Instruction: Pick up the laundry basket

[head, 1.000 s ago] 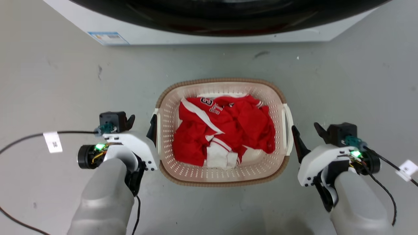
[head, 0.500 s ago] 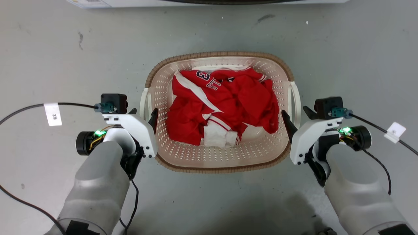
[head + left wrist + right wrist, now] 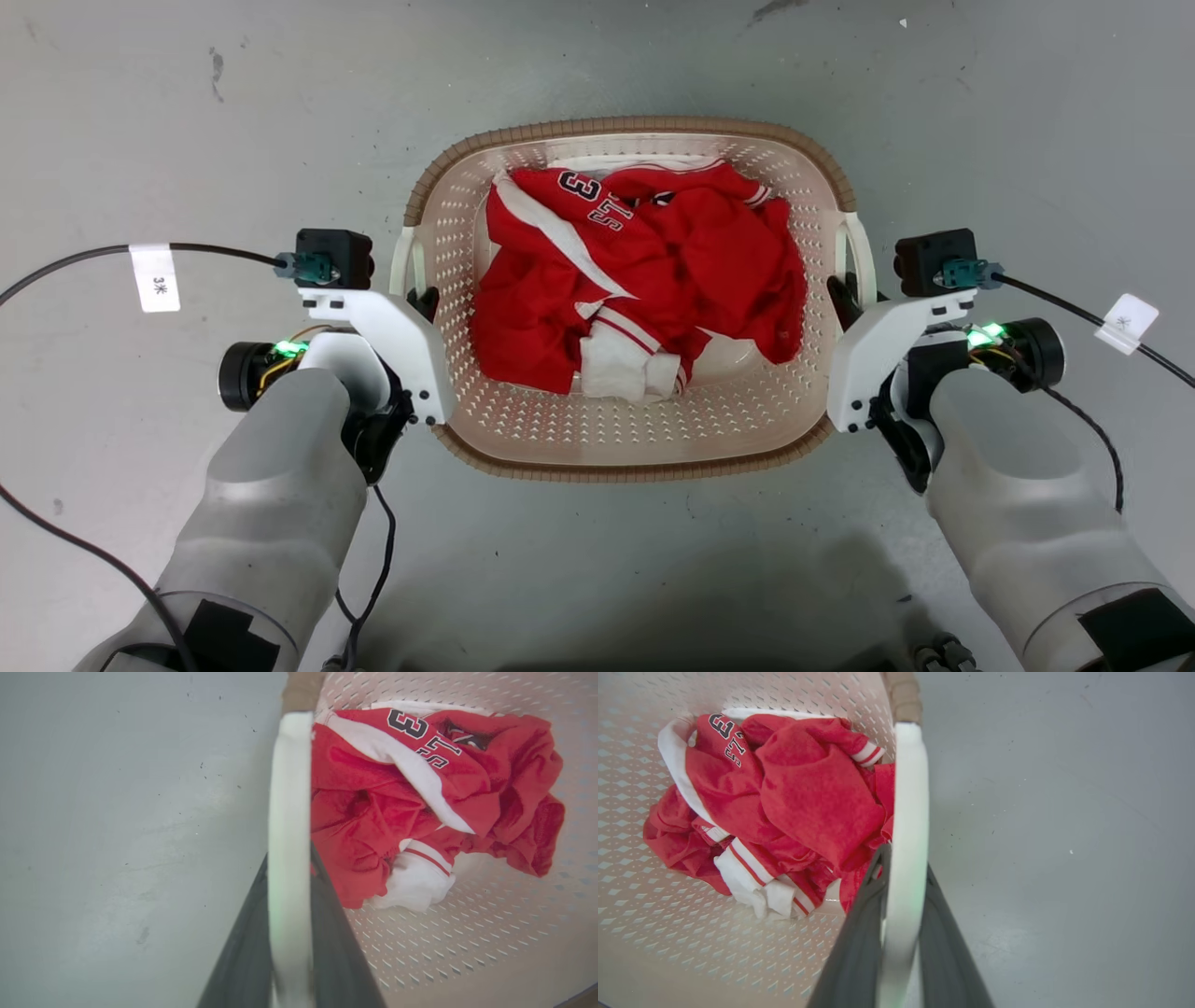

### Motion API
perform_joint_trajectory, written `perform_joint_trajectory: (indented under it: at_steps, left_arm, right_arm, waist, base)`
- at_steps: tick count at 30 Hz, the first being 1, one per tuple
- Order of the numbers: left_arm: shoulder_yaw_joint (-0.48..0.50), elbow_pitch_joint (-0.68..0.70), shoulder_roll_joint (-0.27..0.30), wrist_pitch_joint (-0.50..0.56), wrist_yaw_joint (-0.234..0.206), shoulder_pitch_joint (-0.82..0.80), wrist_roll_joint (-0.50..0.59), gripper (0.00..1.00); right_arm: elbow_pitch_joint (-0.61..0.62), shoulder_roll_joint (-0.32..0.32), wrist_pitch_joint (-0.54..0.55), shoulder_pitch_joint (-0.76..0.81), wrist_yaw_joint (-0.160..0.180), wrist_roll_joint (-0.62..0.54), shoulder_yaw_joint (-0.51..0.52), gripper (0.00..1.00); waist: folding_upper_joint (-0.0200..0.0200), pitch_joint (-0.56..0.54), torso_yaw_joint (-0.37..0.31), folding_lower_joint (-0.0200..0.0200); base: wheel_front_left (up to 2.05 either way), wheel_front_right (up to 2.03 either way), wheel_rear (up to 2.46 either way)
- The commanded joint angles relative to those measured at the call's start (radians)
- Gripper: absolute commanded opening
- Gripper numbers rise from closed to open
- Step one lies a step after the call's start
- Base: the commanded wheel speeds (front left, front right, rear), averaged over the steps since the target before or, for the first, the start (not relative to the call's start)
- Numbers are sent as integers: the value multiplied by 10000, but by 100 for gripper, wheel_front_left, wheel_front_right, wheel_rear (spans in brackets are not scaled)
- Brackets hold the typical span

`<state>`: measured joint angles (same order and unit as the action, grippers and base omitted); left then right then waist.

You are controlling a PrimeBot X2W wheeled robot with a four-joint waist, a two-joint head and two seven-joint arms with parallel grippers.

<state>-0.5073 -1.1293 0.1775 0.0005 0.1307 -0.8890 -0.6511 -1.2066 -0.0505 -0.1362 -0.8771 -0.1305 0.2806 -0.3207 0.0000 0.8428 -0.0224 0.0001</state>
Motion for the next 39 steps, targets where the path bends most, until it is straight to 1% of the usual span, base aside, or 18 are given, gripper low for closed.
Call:
perform_joint_trajectory:
  at_steps: [1, 7, 13, 21, 26, 32, 33, 39]
  left_arm:
    - [-105, 18, 41, -20, -6, -108, -124, 0]
    - [-646, -14, 19, 50, -4, -60, -642, 0]
    - [-1130, -138, -86, 385, -4, 115, -1192, 0]
    - [-1629, -307, -369, 1140, 18, 533, -2015, 0]
    - [-1885, -339, -420, 1448, 20, 858, -2434, 0]
    - [-2170, -363, -339, 1804, 21, 1140, -2837, 0]
    - [-2170, -363, -339, 1804, 21, 1140, -2837, 0]
    - [-2413, -403, -266, 2297, 22, 1331, -3207, 0]
  right_arm:
    - [-53, 12, -39, -187, -4, 107, -117, 0]
    - [-246, 13, -92, -144, -15, 356, -437, 0]
    - [-438, 24, 176, 184, -15, 713, -706, 0]
    - [-582, 66, 1382, 734, -16, 1386, -1155, 0]
    - [-634, 80, 2055, 1045, -18, 1691, -1444, 0]
    - [-668, 81, 2808, 1303, -19, 2026, -1733, 0]
    - [-668, 81, 2808, 1303, -19, 2026, -1733, 0]
    - [-706, 77, 3480, 1450, -18, 2313, -1914, 0]
  waist:
    - [0, -14, 2, -1]
    - [0, -201, 5, -1]
    - [0, -892, 26, -1]
    - [0, -2452, 54, -1]
    - [0, -3567, 28, -1]
    - [0, -4782, -10, -1]
    - [0, -4782, -10, -1]
    - [0, -5874, -21, -1]
  base:
    - [0, 0, 0]
    - [0, 0, 0]
    - [0, 0, 0]
    - [0, 0, 0]
    - [0, 0, 0]
    - [0, 0, 0]
    - [0, 0, 0]
    - [0, 0, 0]
